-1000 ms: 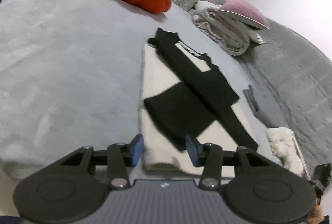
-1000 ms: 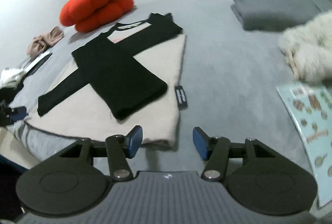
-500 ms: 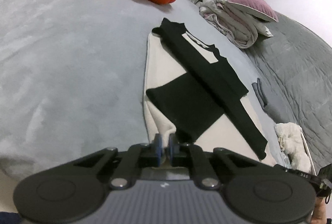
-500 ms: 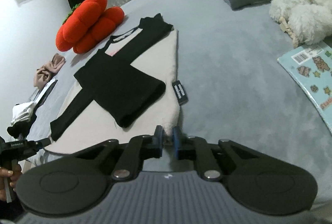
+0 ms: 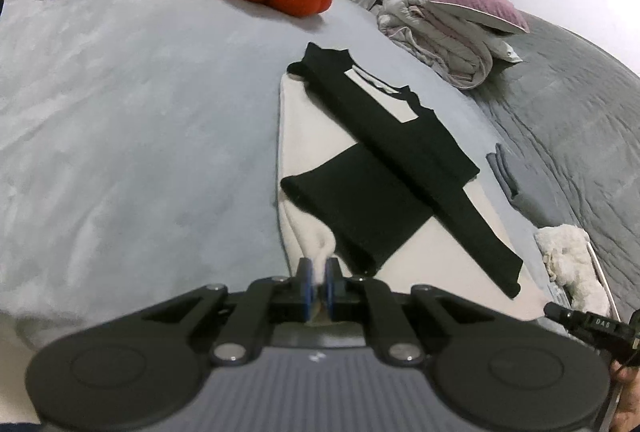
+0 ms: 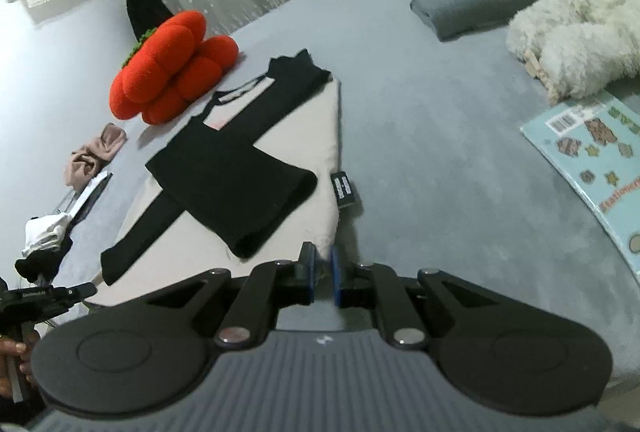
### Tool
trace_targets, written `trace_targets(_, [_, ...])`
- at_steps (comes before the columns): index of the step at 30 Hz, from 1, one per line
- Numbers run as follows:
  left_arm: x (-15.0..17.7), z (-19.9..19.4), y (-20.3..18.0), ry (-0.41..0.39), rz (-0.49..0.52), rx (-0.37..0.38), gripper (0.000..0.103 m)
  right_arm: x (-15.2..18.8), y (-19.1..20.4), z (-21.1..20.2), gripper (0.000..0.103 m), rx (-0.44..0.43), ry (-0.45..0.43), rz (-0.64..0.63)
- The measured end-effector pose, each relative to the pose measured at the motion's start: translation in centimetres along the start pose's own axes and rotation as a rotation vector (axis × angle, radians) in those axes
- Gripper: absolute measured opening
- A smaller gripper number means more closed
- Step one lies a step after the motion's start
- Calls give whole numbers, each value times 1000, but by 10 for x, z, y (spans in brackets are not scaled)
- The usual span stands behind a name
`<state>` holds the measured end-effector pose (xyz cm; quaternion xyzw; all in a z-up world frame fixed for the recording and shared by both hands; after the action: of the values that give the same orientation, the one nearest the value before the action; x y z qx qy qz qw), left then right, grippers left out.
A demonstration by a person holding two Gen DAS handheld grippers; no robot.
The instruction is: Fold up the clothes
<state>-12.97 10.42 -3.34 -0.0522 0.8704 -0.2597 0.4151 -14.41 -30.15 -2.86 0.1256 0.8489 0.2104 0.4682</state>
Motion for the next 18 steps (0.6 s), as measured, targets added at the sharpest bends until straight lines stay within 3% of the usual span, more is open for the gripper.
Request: trace_targets(18, [-7,-4,-5,-34,-8,22,7,-7,10,-4,11,-12,-61,-27])
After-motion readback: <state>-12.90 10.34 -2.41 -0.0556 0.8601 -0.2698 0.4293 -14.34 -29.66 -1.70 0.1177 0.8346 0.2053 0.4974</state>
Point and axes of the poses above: each gripper's, at about its wrist camera, not at the fingertips, and z roughly the way its jaws point, y to its left, x to its underside, the point moved 9 cm from there along z, roughly the way its jaws point, and after that the axes turned 9 degrees about -y, right-handed, at the moved point
